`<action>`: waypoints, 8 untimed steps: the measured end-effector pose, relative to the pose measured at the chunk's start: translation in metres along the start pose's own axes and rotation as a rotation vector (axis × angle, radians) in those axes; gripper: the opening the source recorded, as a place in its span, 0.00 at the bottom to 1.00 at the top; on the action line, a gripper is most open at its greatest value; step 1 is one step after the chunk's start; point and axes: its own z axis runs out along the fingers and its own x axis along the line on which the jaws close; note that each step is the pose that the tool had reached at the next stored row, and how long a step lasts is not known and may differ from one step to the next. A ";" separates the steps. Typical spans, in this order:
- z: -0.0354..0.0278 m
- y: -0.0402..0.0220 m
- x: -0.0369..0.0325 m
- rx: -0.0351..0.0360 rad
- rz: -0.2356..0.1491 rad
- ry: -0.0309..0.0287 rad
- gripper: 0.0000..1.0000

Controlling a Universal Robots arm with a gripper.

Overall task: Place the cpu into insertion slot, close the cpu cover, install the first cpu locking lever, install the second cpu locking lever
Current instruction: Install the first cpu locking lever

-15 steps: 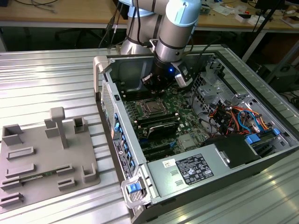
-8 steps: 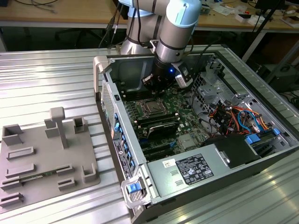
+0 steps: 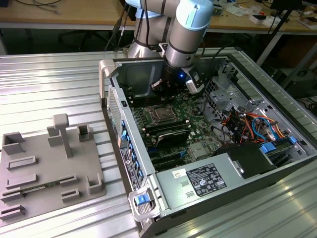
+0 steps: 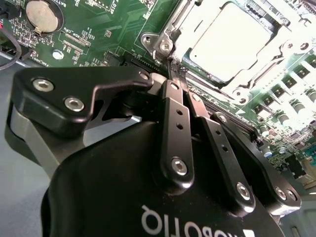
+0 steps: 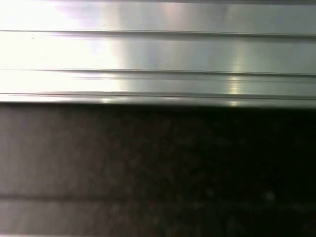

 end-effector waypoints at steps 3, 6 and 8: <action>-0.0054 0.0003 -0.0001 -0.0003 0.000 -0.0001 0.11; -0.0092 0.0003 -0.0002 -0.0003 0.000 0.0000 0.11; -0.0094 0.0001 -0.0002 -0.0005 0.000 -0.0002 0.11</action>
